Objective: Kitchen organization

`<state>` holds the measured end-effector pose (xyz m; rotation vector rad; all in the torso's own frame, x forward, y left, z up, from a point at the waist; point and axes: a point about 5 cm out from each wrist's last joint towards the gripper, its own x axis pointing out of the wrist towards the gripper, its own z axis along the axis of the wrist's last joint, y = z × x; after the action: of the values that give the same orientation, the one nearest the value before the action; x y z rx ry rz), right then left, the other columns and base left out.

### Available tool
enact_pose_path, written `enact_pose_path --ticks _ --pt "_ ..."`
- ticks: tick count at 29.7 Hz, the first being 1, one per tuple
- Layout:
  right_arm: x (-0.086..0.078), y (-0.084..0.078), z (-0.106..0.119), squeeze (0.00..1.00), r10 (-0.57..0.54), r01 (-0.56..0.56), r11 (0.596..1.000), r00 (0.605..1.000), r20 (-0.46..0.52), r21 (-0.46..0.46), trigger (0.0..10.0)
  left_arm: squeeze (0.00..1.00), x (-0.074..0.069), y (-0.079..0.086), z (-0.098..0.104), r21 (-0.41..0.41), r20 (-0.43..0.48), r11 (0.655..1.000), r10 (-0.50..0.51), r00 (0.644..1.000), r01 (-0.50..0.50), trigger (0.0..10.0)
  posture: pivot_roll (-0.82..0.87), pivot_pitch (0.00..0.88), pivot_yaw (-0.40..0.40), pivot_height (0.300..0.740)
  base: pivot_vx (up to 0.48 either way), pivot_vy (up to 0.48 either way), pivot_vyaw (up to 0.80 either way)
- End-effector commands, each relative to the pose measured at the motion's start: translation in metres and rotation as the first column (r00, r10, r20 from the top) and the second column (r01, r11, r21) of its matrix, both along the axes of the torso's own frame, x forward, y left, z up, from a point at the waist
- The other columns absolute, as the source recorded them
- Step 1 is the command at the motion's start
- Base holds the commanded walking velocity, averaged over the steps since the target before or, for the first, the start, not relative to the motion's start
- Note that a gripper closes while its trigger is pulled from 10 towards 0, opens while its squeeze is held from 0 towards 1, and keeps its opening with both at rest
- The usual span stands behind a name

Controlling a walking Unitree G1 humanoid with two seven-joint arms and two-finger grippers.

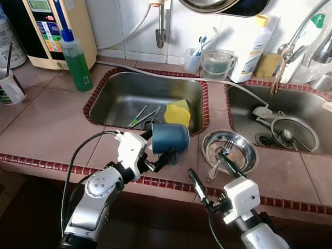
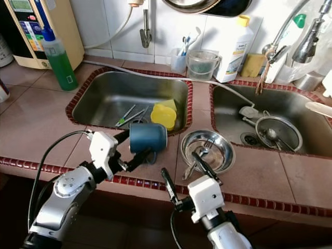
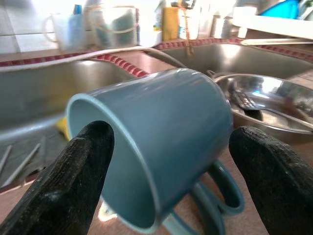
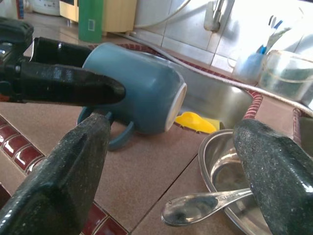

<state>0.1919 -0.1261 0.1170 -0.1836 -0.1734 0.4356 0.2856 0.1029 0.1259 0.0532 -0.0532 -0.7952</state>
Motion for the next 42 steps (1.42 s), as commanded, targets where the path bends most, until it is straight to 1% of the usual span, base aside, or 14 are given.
enact_pose_path --ticks 1,5,8,10,11,12,13,19,22,42 --pt "-0.0014 0.0014 0.0042 0.00 0.014 -0.014 1.000 1.000 0.009 -0.001 10.0 0.00 -0.0012 -0.0003 -0.0016 0.021 -0.014 0.999 -0.046 0.999 0.047 10.0 -0.20 0.139 -0.013 0.740 0.000 0.000 0.00" --pt "-0.0007 -0.0020 0.0045 0.00 -0.001 0.001 1.000 1.000 0.011 -0.005 10.0 0.00 -0.0001 0.0008 -0.0010 0.021 -0.019 0.998 -0.057 0.998 0.058 10.0 -0.20 0.137 -0.010 0.740 0.000 0.000 0.00" --pt "-0.0031 -0.0007 0.0038 0.00 0.008 -0.008 1.000 1.000 0.006 -0.009 10.0 0.00 0.0001 -0.0002 0.0015 -0.005 -0.027 0.997 -0.081 0.996 0.081 10.0 -0.20 0.137 -0.012 0.740 0.000 0.000 0.00" --pt "-0.0042 -0.0001 0.0037 0.00 0.012 -0.012 1.000 1.000 0.008 -0.014 10.0 0.00 -0.0003 -0.0003 0.0019 0.010 -0.018 0.996 -0.094 0.995 0.094 10.0 -0.20 0.137 -0.012 0.740 0.000 0.000 0.00" --pt "-0.0047 -0.0006 0.0033 0.00 0.006 -0.005 1.000 1.000 0.006 -0.013 10.0 0.00 -0.0003 0.0008 0.0021 0.007 -0.015 0.995 -0.099 0.995 0.099 4.1 -0.20 0.135 -0.011 0.740 0.000 0.000 0.00" --pt "-0.0047 -0.0008 0.0031 0.00 0.001 -0.001 1.000 1.000 0.006 -0.013 10.0 0.00 0.0003 0.0015 0.0027 -0.010 -0.019 0.995 -0.099 0.995 0.099 2.4 -0.21 0.134 -0.007 0.740 0.000 0.000 0.00" --pt "-0.0046 -0.0009 0.0032 0.00 -0.001 0.001 1.000 1.000 0.007 -0.012 10.0 0.00 0.0007 0.0017 0.0036 -0.023 -0.019 0.995 -0.101 0.995 0.100 0.0 -0.21 0.134 -0.007 0.740 0.000 0.000 0.00" --pt "-0.0046 0.0019 0.0038 0.00 -0.012 0.012 1.000 1.000 0.013 -0.004 10.0 0.00 -0.0002 0.0011 0.0040 -0.033 -0.026 0.991 -0.134 0.991 0.133 0.0 -0.22 0.119 0.003 0.740 0.000 0.000 0.00" --pt "-0.0063 0.0038 0.0030 0.00 -0.011 0.011 1.000 1.000 0.012 -0.002 10.0 0.00 -0.0001 0.0016 0.0036 -0.022 -0.023 0.990 -0.139 0.990 0.139 0.0 -0.22 0.119 0.004 0.740 0.000 0.000 0.00" --pt "-0.0079 0.0043 0.0020 0.00 -0.036 0.036 0.999 0.999 0.013 0.004 10.0 0.00 -0.0012 -0.0017 0.0034 -0.020 -0.028 0.980 -0.197 0.980 0.197 0.0 -0.23 0.103 0.014 0.740 0.000 0.000 0.00"
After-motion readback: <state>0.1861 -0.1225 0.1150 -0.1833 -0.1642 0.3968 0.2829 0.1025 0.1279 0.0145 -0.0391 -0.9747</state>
